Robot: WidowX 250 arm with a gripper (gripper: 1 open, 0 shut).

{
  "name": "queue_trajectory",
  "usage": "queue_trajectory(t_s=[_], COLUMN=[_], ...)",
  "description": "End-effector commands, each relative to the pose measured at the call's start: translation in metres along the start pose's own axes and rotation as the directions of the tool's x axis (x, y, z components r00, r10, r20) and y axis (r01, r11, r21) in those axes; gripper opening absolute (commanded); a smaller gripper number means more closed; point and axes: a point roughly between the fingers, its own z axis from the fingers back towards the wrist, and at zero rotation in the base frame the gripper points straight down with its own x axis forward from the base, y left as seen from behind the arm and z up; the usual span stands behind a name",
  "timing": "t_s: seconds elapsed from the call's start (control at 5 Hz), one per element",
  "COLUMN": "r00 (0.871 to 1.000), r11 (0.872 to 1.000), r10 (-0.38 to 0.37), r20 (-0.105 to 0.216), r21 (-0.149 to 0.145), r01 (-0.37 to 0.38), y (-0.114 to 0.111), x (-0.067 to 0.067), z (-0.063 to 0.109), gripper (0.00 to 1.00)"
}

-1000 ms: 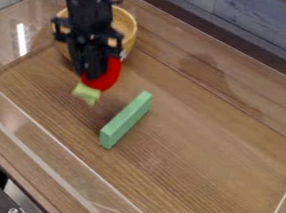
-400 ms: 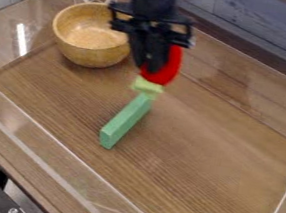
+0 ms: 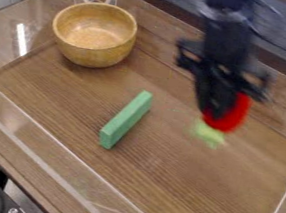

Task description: Move the red object to the right side of the table

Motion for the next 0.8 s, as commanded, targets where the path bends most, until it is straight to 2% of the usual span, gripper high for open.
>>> queue_trajectory(t_s=[0.0,0.4,0.6], r00=[0.999,0.993,0.992], r11=[0.999,0.995,0.994], r10=[-0.039,-0.099,-0.104], r20=[0.007,-0.059,-0.070], r21=[0.006,0.027,0.032], r01=[0.039,0.101,0.107], y=[-0.028,-0.039,-0.036], x=[0.000,-0.017,-0.019], z=[-0.015,-0.059,-0.073], gripper=[0.00,0.00,0.00])
